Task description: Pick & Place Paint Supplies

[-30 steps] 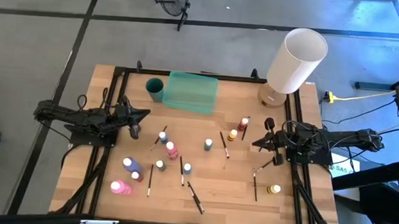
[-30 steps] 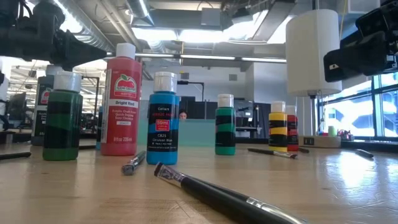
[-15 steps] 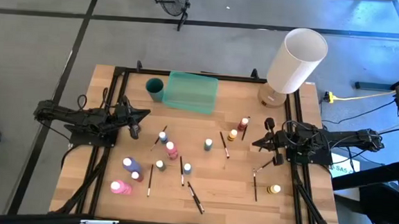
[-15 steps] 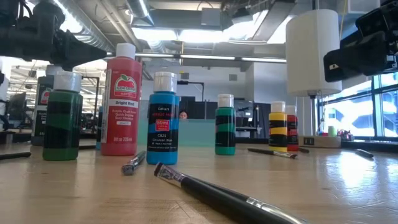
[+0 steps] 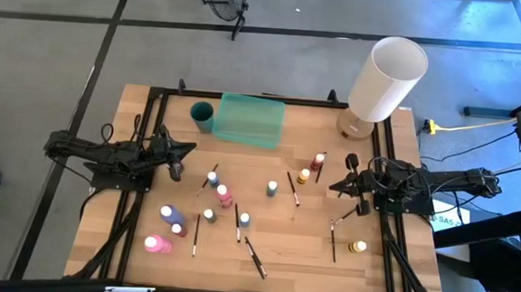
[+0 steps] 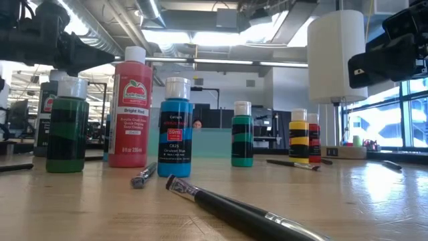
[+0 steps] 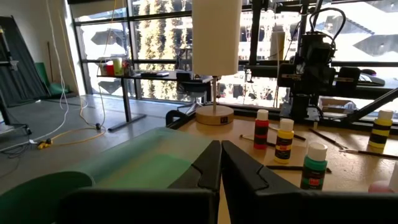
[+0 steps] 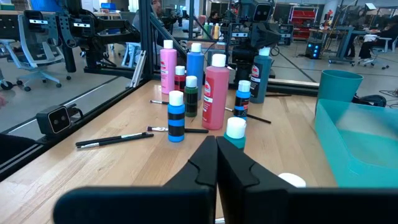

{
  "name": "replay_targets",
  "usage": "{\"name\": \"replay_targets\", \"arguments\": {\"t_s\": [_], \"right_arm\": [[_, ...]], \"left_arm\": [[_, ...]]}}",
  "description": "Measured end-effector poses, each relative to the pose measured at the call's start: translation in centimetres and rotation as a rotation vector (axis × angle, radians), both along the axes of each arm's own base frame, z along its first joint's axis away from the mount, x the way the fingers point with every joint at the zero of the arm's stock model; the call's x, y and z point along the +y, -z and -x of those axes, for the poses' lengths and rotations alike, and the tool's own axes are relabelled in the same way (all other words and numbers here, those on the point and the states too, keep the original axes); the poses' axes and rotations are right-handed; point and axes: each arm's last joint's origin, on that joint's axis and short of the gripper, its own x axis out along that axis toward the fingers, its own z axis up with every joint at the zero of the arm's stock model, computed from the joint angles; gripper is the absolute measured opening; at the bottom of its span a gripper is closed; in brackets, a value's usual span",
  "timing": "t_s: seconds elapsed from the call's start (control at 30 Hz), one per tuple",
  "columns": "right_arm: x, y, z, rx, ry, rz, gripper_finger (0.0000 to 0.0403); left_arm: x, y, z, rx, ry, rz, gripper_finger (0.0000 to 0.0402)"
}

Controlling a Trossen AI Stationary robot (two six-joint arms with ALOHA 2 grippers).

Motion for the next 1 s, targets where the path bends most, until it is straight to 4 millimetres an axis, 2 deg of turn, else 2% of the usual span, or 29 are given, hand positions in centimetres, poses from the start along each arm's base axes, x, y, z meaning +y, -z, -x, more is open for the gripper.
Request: {"name": "replay_targets", "arguments": {"t_s": [1.0], "right_arm": [[0.0, -0.13, -0.01, -0.007, 0.001, -0.03, 0.0003]], "left_arm": [[0.0, -0.01, 0.0, 0.0, 0.0, 0.0, 0.0006]]}}
